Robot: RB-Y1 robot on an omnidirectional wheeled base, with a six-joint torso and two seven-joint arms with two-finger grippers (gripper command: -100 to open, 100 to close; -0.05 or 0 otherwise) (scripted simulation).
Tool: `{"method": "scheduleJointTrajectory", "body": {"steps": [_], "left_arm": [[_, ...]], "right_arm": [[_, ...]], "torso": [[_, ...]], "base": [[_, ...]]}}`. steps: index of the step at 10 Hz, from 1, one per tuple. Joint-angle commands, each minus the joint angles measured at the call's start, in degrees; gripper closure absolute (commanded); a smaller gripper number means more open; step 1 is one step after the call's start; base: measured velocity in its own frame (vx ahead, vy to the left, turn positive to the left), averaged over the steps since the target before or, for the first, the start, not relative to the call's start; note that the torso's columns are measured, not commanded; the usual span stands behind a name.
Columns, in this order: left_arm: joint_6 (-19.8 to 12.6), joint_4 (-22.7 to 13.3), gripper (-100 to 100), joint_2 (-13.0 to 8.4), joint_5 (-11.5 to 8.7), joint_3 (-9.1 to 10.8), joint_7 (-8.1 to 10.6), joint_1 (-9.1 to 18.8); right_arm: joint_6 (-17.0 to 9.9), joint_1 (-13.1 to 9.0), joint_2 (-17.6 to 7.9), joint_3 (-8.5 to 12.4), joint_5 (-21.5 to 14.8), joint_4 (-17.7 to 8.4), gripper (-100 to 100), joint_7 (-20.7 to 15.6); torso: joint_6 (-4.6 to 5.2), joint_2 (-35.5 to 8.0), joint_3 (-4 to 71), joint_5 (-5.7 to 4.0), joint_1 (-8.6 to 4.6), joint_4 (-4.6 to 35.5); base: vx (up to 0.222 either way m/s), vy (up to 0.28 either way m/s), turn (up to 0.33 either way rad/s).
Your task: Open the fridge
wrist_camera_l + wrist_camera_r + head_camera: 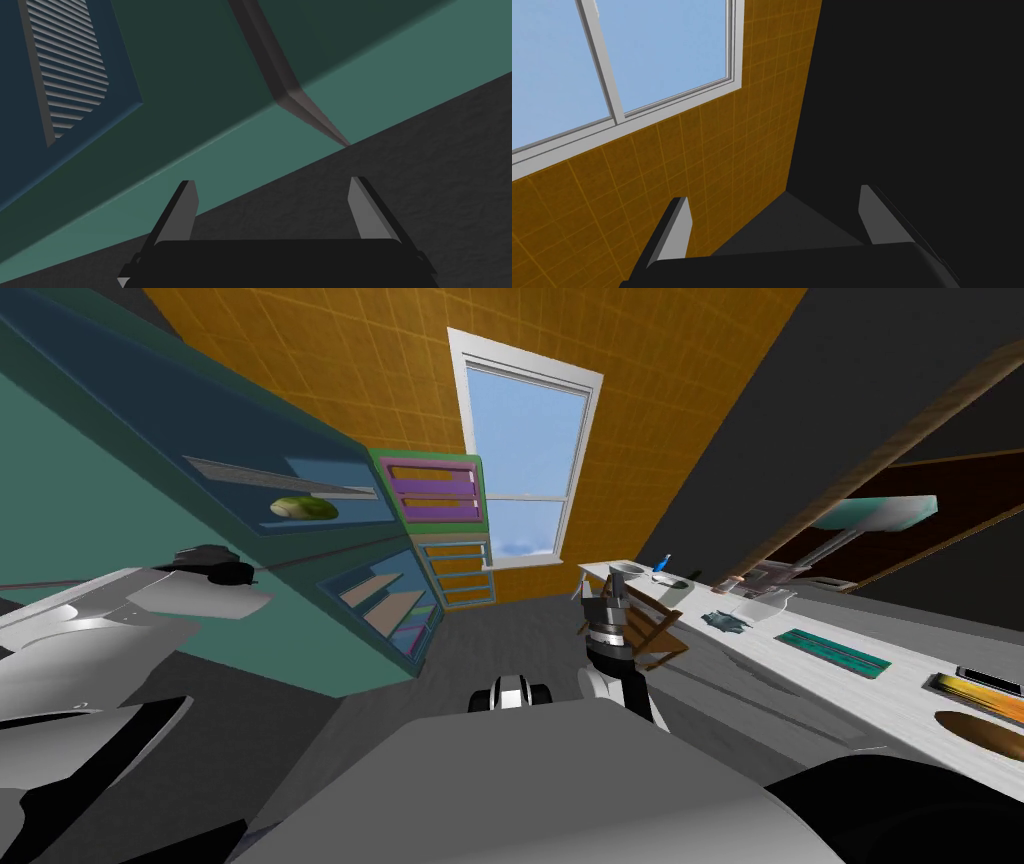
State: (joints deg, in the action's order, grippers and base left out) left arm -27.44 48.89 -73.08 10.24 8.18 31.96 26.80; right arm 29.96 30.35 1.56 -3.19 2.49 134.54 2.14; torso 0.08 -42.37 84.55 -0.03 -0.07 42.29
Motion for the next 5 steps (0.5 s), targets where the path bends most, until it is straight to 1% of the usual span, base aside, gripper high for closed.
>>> {"method": "scheduleJointTrajectory", "body": {"steps": [1, 2, 4, 5], "left_arm": [[1.53, -4.51, -100, -0.56, 1.8, -0.78, 0.93, 2.9], [1.53, -6.67, -100, -0.56, 1.8, -0.78, 0.93, 2.9], [1.53, -7.36, -100, -0.56, 1.8, -0.78, 0.93, 2.9], [1.86, -9.51, -100, -2.47, 4.0, -0.63, 3.05, 4.08]], "right_arm": [[0.0, 0.0, 0.0, 0.0, 0.0, 0.0, 0, 0.0], [0.0, 0.03, 0.0, 0.01, 0.0, 0.0, 0, 0.0], [0.01, 0.04, -0.01, 0.01, 0.0, 0.01, 0, 0.0], [0.01, 0.04, -0.01, 0.02, 0.0, 0.01, 0, 0.0]], "torso": [[-0.05, 0.01, -0.04, -0.01, -0.02, 0.03], [-0.21, 0.22, 0.07, 0.06, 0.13, -0.02], [-0.07, 0.37, 0.2, 0.07, 0.17, -0.1], [-0.05, 0.26, 0.14, 0.04, 0.12, -0.07]], "base": [[-0.076, -0.016, -0.066], [-0.013, -0.01, 0.079], [0.018, -0.004, 0.009], [-0.11, -0.012, -0.371]]}}
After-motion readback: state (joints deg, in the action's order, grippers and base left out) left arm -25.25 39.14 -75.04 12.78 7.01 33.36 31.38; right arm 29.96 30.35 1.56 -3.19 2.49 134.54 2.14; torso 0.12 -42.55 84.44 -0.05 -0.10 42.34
